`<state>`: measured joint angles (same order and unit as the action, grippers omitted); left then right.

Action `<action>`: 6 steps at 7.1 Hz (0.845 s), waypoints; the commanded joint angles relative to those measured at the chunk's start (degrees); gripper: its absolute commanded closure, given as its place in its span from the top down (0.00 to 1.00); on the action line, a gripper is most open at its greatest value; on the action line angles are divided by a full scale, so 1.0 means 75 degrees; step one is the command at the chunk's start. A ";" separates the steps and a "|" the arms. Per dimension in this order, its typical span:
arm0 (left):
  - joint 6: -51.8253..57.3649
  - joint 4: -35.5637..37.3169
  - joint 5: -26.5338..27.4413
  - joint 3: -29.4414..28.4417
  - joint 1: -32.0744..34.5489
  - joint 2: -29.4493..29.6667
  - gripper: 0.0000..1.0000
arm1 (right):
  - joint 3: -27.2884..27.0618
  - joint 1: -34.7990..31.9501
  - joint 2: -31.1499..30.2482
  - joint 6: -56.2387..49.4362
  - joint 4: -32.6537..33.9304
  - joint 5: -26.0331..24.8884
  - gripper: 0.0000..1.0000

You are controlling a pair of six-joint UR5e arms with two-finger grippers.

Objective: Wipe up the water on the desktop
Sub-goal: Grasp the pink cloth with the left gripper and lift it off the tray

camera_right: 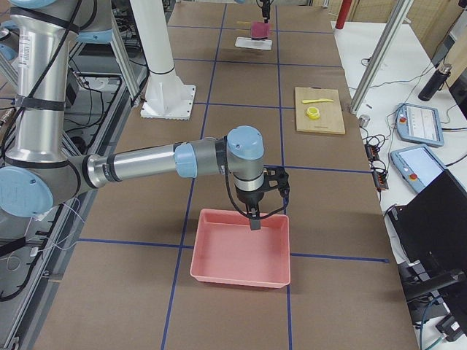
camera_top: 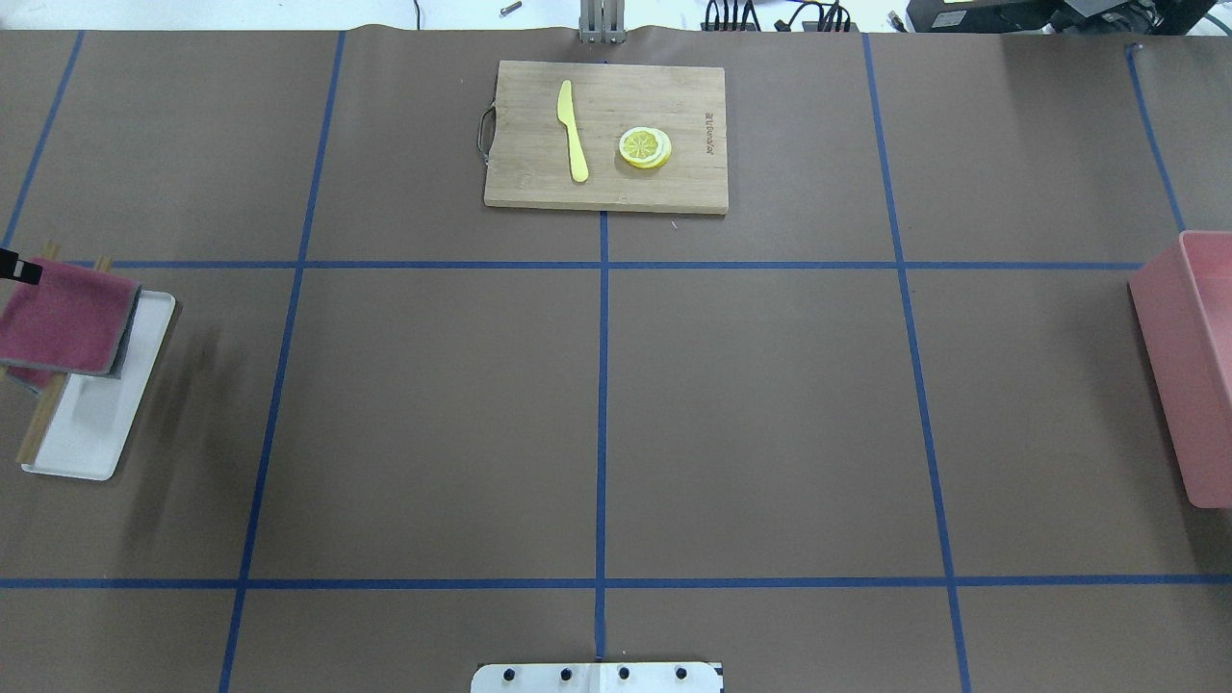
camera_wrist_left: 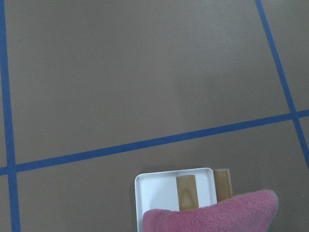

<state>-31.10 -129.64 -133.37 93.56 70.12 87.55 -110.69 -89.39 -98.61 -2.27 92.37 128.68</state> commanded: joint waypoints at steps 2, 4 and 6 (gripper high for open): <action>-0.0037 -0.0081 -0.0007 0.0006 -0.0044 -0.0013 0.36 | 0.0004 0.0000 -0.0001 -0.0002 0.0000 -0.0001 1.00; -0.0037 -0.0081 -0.0007 0.0006 -0.0044 -0.0013 0.18 | 0.0016 0.0000 0.0011 0.0010 0.0000 -0.0013 1.00; -0.0037 -0.0081 -0.0018 0.0052 -0.0033 -0.0013 0.00 | 0.0016 0.0000 0.0011 0.0010 0.0000 -0.0013 1.00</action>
<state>-31.38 -130.24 -133.44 93.69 69.80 87.45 -110.57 -89.39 -98.53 -2.20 92.37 128.59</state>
